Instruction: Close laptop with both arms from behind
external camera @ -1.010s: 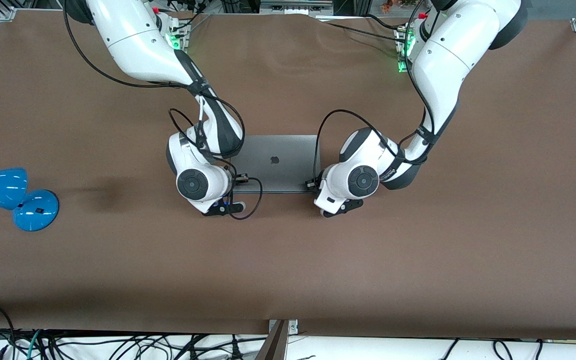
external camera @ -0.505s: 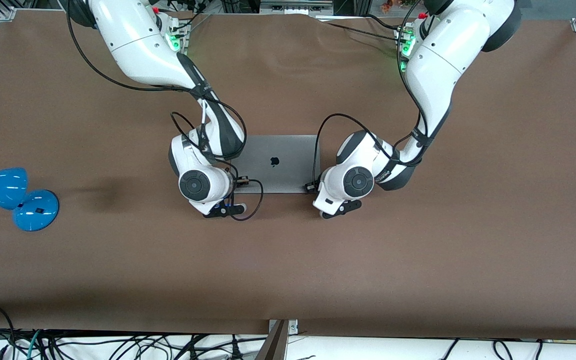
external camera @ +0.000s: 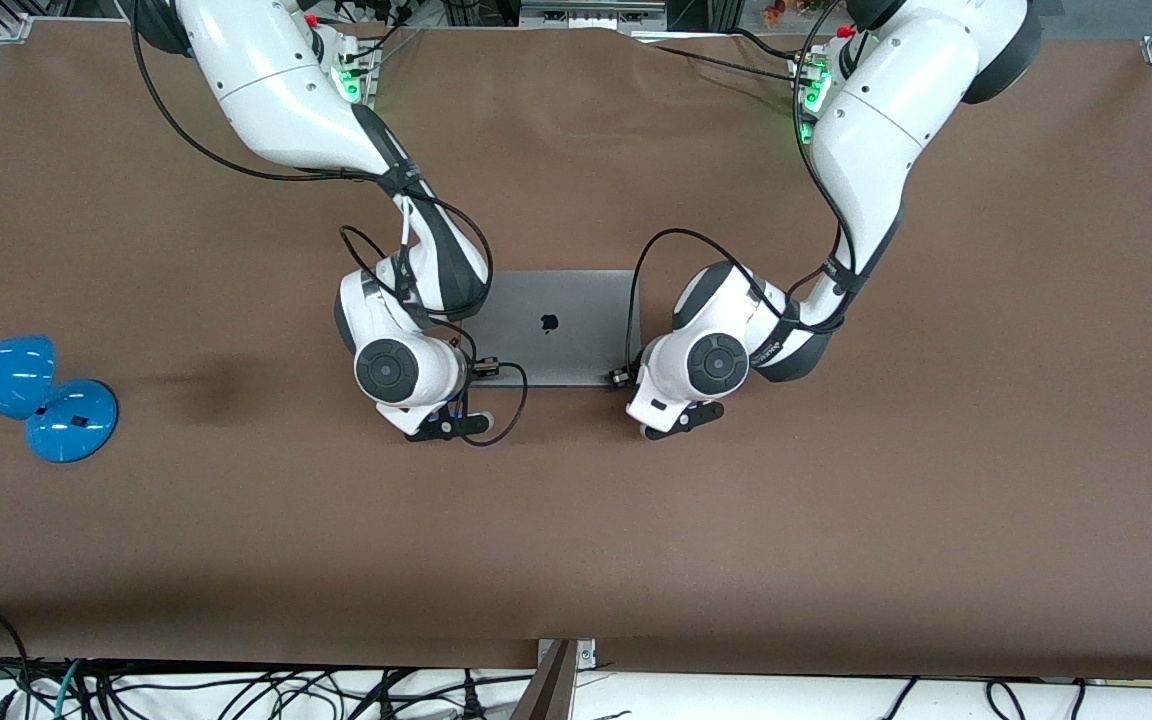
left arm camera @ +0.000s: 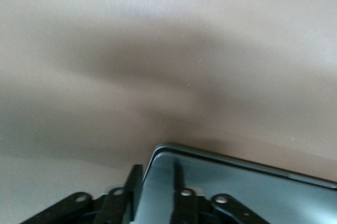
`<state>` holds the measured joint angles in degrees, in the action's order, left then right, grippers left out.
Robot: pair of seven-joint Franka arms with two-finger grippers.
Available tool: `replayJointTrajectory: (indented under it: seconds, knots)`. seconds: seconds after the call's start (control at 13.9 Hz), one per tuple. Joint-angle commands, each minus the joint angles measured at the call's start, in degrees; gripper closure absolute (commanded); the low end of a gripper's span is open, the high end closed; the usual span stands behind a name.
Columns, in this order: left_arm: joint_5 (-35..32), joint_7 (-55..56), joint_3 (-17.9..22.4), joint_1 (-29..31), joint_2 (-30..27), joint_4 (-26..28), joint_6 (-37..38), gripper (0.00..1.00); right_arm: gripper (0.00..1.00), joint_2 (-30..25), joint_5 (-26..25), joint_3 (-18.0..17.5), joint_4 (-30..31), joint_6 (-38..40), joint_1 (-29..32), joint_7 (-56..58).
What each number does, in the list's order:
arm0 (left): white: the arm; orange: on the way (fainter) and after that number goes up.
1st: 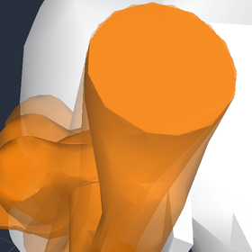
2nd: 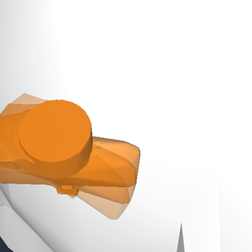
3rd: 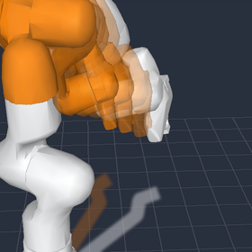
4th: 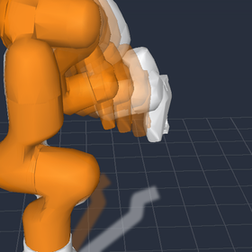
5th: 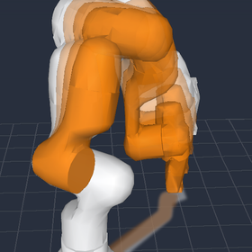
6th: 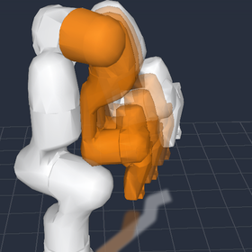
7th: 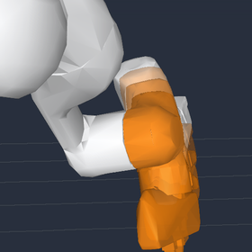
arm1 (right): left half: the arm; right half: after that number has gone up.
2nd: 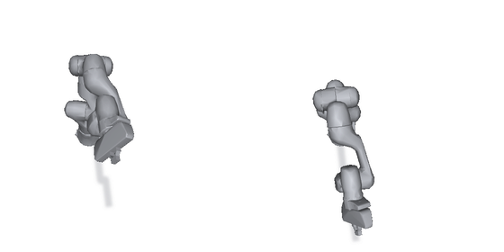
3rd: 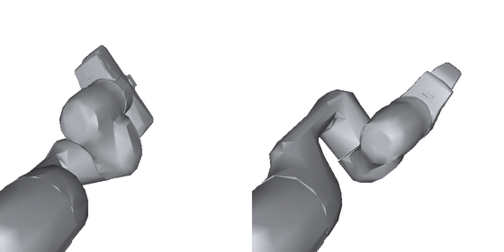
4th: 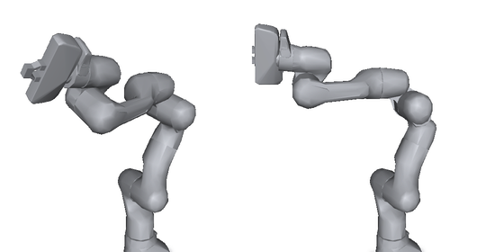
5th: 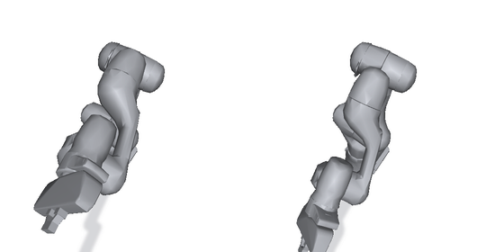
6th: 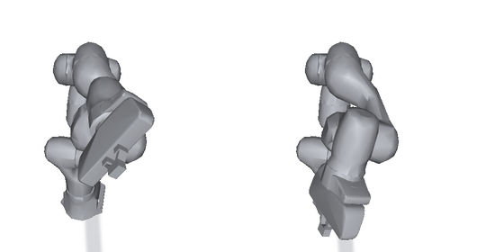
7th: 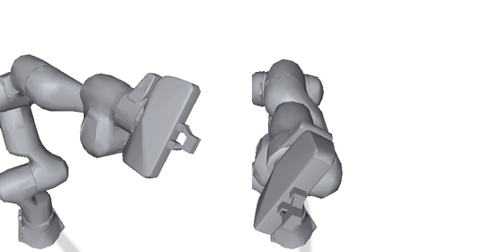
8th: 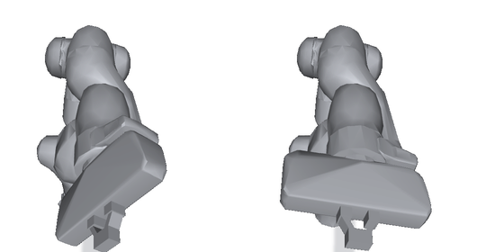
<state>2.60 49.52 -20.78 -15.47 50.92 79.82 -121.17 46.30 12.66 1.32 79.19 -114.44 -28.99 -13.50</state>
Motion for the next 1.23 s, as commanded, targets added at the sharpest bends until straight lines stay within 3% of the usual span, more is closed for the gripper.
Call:
replayJointTrajectory:
  seconds: [0.0,0.43,0.72,0.94,1.15]
  knots:
    - [-1.89,0.23,0.03,1.05,-3.53,-0.63,3.38,0.0,0.0,-4.8,-0.97,0.0,-0.53,1.15,0.16,-0.83]
    - [-1.89,-2.75,0.03,3.25,-15.3,0.51,14.8,0.0,0.0,-12.54,-0.36,8.42,-0.53,8.61,0.16,-0.39]
    - [-1.89,-9.16,0.03,8.78,-22.86,0.52,22.89,0.0,0.0,-15.1,-0.62,15.8,-0.53,15.64,0.16,1.18]
    - [-4.86,-13.9,0.12,12.03,-27.61,2.0,26.15,0.0,0.0,-16.24,-0.1,18.8,-0.79,17.41,1.73,7.32]
    - [-7.34,-19.53,0.29,14.15,-32.97,4.64,28.53,0.0,0.0,-19.39,-0.53,19.26,-0.88,20.06,5.33,12.61]
